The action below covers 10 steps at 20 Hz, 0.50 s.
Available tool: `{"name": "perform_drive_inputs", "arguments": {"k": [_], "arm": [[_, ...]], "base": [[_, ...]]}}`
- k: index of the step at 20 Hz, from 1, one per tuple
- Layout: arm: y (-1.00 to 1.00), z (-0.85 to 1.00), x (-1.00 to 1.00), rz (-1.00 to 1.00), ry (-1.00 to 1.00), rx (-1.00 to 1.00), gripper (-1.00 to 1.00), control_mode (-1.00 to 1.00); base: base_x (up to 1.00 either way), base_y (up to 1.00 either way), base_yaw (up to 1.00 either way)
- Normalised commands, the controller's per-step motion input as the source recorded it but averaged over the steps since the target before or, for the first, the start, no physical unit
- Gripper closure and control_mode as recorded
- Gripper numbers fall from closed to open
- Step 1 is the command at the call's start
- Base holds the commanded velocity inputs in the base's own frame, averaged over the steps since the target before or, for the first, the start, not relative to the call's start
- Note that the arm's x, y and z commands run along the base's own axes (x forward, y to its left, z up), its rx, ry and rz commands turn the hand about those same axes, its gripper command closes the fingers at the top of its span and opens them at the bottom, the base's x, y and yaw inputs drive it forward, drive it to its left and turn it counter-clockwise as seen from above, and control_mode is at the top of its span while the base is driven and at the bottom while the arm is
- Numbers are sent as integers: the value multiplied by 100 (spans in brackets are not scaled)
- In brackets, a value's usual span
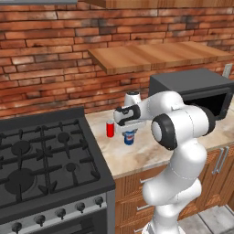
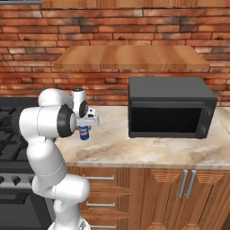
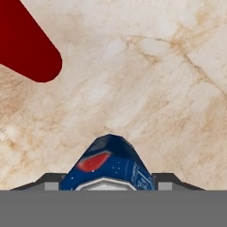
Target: Four empty soda cans are scattered around the kitchen. Gather all the cans and cluster them next to the stove for recycling.
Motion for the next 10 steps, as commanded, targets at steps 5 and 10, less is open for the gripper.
{"name": "perform_drive_inputs", "arguments": {"k": [5, 10], "arm": [[0, 0, 0, 0, 0, 0, -100, -100], [0, 1, -7, 0, 0, 0, -100, -100]], "base": [[0, 0, 0], [0, 0, 0]]}}
